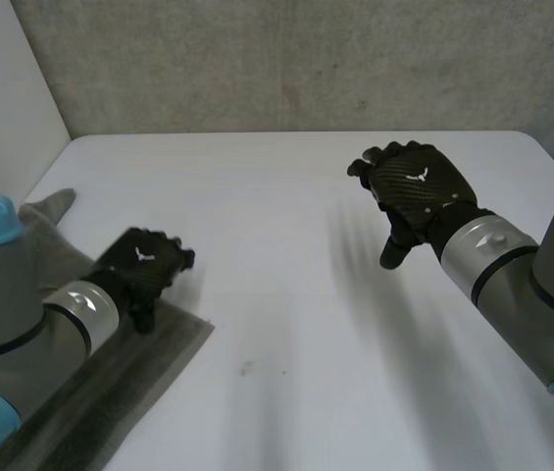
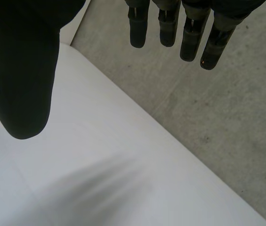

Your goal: Fold the towel.

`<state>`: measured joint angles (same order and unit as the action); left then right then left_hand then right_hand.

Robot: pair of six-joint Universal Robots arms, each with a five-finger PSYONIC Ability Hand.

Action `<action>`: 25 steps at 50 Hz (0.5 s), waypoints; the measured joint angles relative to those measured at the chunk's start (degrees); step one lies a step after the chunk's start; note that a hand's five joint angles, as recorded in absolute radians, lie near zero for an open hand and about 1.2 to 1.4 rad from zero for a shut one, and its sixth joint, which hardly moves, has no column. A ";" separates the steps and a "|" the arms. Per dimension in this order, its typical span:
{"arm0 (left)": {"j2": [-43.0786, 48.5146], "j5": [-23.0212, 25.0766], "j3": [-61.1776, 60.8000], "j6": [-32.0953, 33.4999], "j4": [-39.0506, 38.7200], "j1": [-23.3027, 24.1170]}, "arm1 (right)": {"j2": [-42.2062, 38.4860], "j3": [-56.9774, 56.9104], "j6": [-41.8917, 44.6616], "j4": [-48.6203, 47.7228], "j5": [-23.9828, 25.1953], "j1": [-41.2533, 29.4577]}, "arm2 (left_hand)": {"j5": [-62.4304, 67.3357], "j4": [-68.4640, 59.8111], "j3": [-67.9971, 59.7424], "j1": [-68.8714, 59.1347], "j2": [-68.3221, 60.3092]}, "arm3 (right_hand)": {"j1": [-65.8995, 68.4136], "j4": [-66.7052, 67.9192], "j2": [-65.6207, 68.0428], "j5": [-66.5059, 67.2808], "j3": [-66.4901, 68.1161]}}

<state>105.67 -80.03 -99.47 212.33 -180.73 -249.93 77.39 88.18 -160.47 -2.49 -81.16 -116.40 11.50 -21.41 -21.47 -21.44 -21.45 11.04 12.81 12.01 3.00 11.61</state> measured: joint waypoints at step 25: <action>11.40 5.23 0.49 0.72 -1.47 -1.44 | -4.24 0.64 0.18 -0.23 0.29 -0.17 | 18.27 -18.47 -18.40 -17.31 -18.43 | 0.00 0.00 0.00 0.00 0.00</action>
<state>117.07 -74.79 -98.98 213.05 -182.20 -251.37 73.15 88.82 -160.29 -2.72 -80.87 -116.57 29.77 -39.88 -39.87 -38.75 -39.88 11.04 12.81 12.01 2.99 11.61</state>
